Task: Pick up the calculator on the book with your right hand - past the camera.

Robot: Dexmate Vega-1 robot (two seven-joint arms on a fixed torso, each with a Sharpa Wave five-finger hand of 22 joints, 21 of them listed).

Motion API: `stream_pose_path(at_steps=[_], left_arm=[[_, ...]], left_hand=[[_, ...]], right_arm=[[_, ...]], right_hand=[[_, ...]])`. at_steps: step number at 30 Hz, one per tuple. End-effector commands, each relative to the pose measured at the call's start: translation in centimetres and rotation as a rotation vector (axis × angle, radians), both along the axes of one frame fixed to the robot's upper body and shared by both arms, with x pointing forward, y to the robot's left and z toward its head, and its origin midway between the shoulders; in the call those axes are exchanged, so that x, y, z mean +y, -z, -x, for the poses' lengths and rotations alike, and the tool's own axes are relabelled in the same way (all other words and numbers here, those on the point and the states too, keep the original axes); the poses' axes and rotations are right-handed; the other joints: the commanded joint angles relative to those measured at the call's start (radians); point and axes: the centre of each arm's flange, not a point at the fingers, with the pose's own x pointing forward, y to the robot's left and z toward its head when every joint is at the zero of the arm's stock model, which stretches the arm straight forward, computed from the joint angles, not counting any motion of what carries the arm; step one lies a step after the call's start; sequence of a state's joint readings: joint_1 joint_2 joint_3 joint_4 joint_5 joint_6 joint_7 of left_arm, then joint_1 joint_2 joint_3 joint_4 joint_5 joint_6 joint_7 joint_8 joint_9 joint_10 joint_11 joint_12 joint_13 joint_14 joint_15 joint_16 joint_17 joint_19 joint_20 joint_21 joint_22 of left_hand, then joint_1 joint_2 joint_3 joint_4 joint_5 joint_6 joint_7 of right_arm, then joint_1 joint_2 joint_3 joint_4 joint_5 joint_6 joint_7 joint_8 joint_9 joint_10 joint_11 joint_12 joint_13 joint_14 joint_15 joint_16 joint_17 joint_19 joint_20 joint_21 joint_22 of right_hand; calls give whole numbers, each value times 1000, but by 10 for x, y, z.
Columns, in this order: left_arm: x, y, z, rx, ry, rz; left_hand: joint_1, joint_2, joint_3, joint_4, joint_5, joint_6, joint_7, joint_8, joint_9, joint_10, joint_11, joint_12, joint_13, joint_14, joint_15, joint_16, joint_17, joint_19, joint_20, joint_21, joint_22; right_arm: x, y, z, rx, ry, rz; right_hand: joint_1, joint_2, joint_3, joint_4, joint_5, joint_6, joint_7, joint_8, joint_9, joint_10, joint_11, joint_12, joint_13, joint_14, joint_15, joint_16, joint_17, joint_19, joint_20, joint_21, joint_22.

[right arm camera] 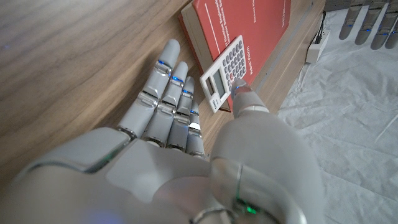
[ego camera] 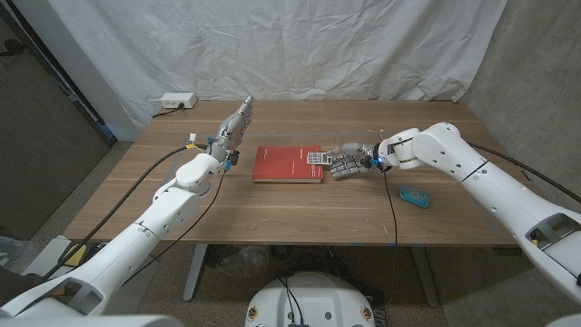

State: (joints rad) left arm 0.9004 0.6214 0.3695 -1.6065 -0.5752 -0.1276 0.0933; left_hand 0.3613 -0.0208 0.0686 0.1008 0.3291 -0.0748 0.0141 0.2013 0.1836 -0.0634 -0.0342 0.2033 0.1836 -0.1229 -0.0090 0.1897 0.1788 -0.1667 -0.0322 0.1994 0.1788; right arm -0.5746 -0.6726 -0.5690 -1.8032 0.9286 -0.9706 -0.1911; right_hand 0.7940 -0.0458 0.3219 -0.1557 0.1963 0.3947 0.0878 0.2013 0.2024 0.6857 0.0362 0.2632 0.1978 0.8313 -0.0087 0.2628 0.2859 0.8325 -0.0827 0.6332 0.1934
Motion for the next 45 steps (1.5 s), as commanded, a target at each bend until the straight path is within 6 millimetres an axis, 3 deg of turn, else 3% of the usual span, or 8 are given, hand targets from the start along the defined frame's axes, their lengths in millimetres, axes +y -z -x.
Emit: stream_pose_path(at_steps=[1, 22, 35, 45], left_arm=[[2, 2, 1, 0, -2, 5], [-2, 2, -2, 3, 6, 3], [-5, 0, -6, 4, 11, 3], [-5, 2, -10, 12, 15, 14]], left_hand=[[8, 2, -8, 0, 2, 2, 0, -2, 6, -2, -2, 0, 6, -3, 7, -3, 3, -27, -16, 1, 5], [10, 4, -12, 0, 2, 2, -1, -2, 6, -2, -3, 0, 6, -3, 6, -3, 3, -29, -14, 2, 5], [11, 6, -15, 0, 2, 2, -1, -2, 6, -2, -2, 1, 6, -3, 7, -3, 3, -29, -15, 2, 5], [12, 8, -18, 0, 1, 3, 1, -2, 6, -3, -2, 0, 6, -3, 7, -3, 3, -29, -17, 2, 5]], right_arm=[[7, 1, -2, 0, 7, 11], [11, 3, -5, 6, 33, 20], [15, 4, -8, 9, 44, 32], [18, 2, -12, 8, 56, 41]], right_hand=[[10, 0, 7, -2, 6, -3, 2, 3, 2, 17, -7, 13, 7, 12, -2, 8, 5, 5, -6, 10, 2], [34, 5, 7, -1, 7, 14, -21, 12, 4, 27, -14, 22, 15, 11, -8, 9, 23, 1, -12, 17, 3], [64, 17, 8, -2, 6, 33, -32, 20, 8, 68, -32, 43, 22, 30, -25, 24, 48, 7, -25, 30, 5], [99, 25, 9, -7, 7, 41, -37, 23, 11, 90, -45, 56, 28, 16, -27, 26, 70, -33, -34, 30, 12]])
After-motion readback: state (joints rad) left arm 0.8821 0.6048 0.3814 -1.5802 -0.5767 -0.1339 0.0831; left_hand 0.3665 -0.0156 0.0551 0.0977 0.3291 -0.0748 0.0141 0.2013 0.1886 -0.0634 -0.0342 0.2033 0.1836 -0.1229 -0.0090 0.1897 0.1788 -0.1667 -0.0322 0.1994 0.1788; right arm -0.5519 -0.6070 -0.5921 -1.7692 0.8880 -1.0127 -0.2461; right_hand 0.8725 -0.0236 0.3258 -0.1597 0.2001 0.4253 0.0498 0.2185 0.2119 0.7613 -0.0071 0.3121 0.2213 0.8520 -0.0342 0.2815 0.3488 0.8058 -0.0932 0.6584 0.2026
